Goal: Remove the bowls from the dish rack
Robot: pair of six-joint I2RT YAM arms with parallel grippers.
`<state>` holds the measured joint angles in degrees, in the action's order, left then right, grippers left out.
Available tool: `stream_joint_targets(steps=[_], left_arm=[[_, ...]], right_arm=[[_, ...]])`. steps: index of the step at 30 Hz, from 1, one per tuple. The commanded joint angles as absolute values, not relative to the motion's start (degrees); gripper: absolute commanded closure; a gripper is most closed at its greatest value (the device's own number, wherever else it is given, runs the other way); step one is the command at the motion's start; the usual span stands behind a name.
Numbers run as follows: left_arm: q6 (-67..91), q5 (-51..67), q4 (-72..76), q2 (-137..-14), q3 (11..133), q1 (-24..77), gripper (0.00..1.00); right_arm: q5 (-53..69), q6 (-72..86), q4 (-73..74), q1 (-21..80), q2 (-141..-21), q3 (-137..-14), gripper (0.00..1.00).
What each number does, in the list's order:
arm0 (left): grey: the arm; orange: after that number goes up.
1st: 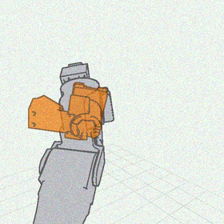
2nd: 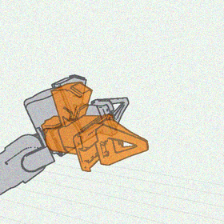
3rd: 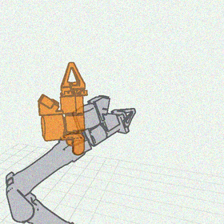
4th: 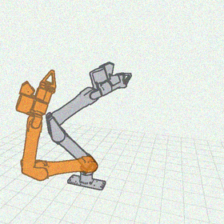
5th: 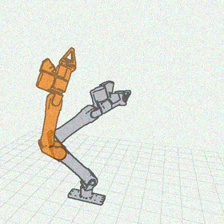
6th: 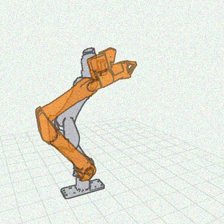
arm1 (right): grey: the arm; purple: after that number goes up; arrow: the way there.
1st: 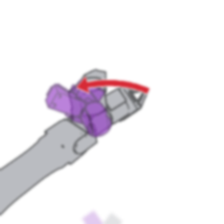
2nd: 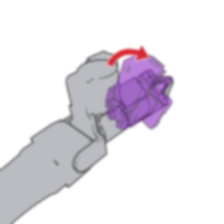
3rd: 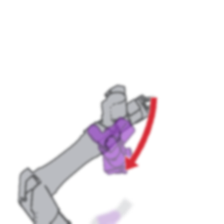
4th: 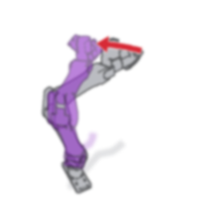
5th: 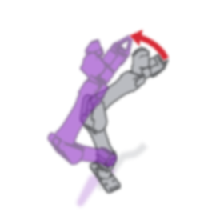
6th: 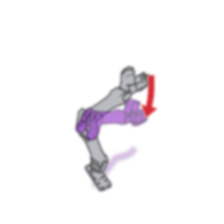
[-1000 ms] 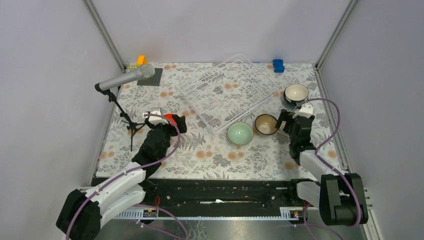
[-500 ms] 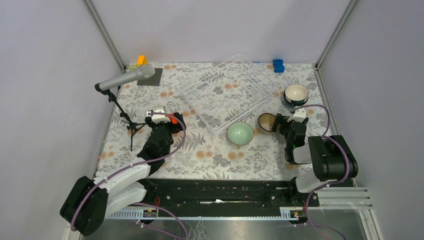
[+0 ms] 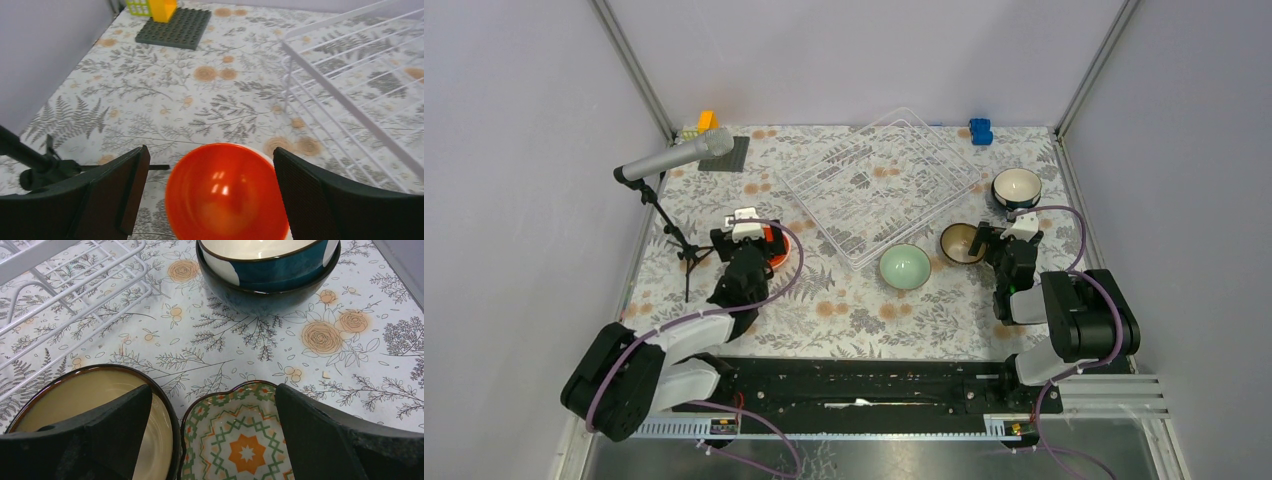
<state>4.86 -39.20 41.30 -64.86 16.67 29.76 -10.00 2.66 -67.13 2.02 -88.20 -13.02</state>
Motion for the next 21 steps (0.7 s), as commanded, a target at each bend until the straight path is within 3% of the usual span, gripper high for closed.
stream_joint_targets(steps=[1, 14, 21], left_arm=[[-1.21, -40.73, 49.57, -67.28, 16.74, 27.52, 0.01], [-8.43, -26.38, 67.59, -84.23, 14.28, 18.88, 0.04], [-0.32, -13.65, 69.51, -84.23, 12.05, 9.01, 0.07]], right_arm=[[-12.53, 1.89, -69.60, 1.49, -88.59, -14.50, 0.00], [-12.51, 1.85, -69.58, 1.49, -88.59, -14.50, 0.00], [-12.49, 1.87, -69.61, 1.50, -88.60, -14.50, 0.00]])
